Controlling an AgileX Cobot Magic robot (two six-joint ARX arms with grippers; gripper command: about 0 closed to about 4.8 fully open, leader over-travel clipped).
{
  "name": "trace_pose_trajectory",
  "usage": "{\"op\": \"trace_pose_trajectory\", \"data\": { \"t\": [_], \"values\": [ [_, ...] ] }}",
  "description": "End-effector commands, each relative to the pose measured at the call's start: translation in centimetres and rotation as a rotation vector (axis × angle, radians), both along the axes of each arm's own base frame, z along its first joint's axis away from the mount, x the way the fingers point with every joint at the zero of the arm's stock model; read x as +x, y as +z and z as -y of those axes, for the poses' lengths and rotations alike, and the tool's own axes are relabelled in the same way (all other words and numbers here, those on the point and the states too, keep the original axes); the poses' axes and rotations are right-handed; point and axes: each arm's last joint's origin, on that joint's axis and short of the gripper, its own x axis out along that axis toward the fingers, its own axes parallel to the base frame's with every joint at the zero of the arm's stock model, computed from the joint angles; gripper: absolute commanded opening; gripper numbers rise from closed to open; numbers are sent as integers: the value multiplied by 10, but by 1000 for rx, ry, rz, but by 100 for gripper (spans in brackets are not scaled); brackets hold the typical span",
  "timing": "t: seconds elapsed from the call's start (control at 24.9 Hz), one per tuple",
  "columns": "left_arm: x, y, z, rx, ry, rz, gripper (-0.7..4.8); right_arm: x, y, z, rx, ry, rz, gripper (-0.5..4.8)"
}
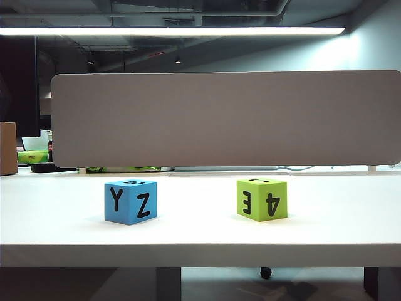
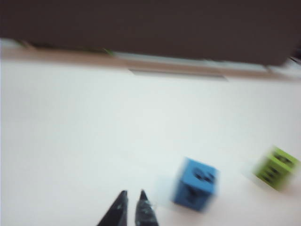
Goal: Stack the letter block on the right onto the letter block on the left.
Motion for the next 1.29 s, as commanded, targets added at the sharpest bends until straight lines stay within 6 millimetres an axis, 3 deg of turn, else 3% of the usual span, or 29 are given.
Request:
{"op": "trace_pose_trajectory", "data": {
  "t": [0.04, 0.08, 0.16, 0.28, 0.36, 0.44, 0.6, 0.84, 1.05, 1.21, 1.29],
  "values": [
    [4, 8, 6, -17, -239, -33, 26, 27, 27, -6, -40, 118, -88, 75],
    [5, 11, 7, -26, -296, -42, 26, 41, 34, -10, -45, 134, -125, 158],
    [6, 19, 8, -32, -349, -36, 26, 69, 42, -20, -64, 159, -191, 277],
    [2, 40, 9, -22, -355, 13, 26, 113, 43, -44, -120, 196, -275, 302],
    [-2, 55, 9, -14, -351, 34, 26, 148, 34, -71, -181, 223, -346, 341],
    [-7, 64, 9, -11, -343, 28, 26, 186, 14, -106, -276, 251, -421, 380],
    [-11, 60, 10, -31, -377, -43, 26, 223, -23, -138, -468, 258, -532, 406],
    [-19, 57, 10, -36, -380, -64, 26, 251, -77, -156, -595, 273, -723, 423],
    [-26, 59, 10, -27, -376, -27, 26, 255, -89, -159, -598, 280, -742, 421],
    [-26, 60, 10, -27, -376, -23, 26, 257, -91, -160, -592, 285, -743, 301],
    [-27, 60, 10, -27, -377, -22, 26, 257, -91, -161, -576, 297, -739, 288]
  ]
}}
